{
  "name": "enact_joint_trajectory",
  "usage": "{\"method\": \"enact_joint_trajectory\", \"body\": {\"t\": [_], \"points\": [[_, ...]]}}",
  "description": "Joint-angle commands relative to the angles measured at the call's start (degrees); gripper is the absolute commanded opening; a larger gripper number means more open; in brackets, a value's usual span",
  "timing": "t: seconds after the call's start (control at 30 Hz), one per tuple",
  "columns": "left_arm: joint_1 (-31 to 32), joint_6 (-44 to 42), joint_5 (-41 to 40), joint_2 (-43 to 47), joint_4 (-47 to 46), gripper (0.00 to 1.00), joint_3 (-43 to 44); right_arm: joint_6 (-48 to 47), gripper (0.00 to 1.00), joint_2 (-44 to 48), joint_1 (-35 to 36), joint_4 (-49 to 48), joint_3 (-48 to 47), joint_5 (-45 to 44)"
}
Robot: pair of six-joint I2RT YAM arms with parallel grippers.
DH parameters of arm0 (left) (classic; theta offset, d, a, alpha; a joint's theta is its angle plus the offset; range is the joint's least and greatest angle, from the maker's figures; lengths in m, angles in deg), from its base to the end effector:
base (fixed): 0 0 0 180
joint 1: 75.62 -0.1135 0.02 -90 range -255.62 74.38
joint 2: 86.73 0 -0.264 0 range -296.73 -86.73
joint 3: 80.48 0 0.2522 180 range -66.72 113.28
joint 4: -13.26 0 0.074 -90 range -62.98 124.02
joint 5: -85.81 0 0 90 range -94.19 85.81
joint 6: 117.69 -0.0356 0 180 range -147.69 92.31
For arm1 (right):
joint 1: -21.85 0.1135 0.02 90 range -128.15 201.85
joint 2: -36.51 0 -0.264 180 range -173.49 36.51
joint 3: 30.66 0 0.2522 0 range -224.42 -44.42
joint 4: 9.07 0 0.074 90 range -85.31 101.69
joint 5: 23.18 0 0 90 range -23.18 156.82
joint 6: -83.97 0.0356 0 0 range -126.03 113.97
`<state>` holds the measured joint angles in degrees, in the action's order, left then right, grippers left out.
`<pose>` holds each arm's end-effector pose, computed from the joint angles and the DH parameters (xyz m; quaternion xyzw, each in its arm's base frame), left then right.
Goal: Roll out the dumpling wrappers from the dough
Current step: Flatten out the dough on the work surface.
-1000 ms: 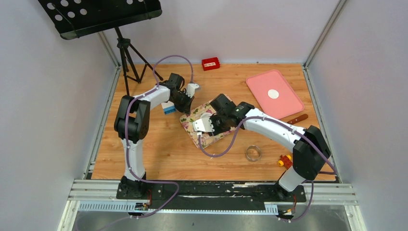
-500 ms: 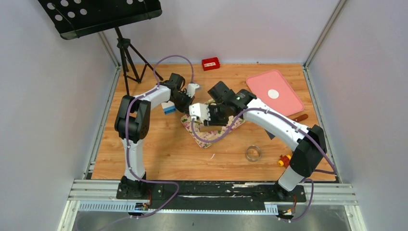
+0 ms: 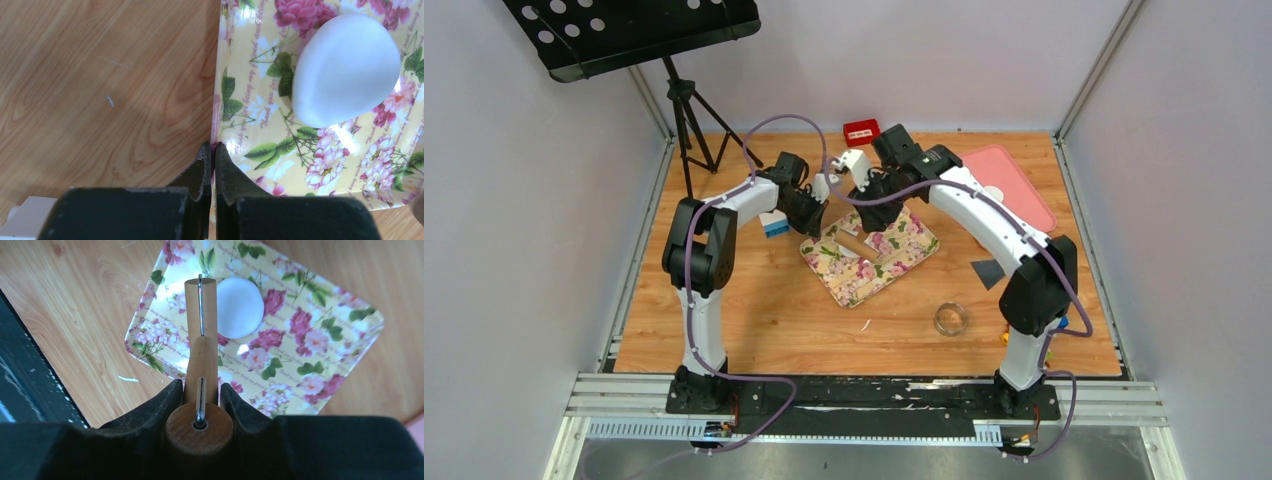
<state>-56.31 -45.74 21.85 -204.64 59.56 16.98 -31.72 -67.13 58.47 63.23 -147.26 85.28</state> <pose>0.3928 -0.1542 0.1613 0.3487 0.8895 -0.2228 0.1939 0.3007 0.2375 0.3339 -0.5288 0.7927 0.1788 0.2450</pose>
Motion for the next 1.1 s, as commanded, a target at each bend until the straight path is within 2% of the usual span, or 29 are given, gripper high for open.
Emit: {"method": "enact_joint_trajectory", "body": {"t": [0.0,0.13,0.47,1.07], "points": [[0.39,0.19,-1.03,-1.12,-0.45,0.0,0.16,11.65,0.0,-3.67,-5.86,0.45,-4.79,7.66],[0.38,0.1,-0.84,-1.09,-0.45,0.0,0.15,15.68,0.0,-5.97,-8.69,0.82,-7.32,13.14],[0.46,-0.14,-0.69,-1.08,-0.45,0.0,0.23,23.62,0.0,-11.55,-10.72,0.79,-11.94,17.45],[0.73,-0.37,-0.78,-0.86,-0.46,0.0,0.02,24.68,0.0,-19.94,-14.25,0.79,-8.04,9.8]]}}
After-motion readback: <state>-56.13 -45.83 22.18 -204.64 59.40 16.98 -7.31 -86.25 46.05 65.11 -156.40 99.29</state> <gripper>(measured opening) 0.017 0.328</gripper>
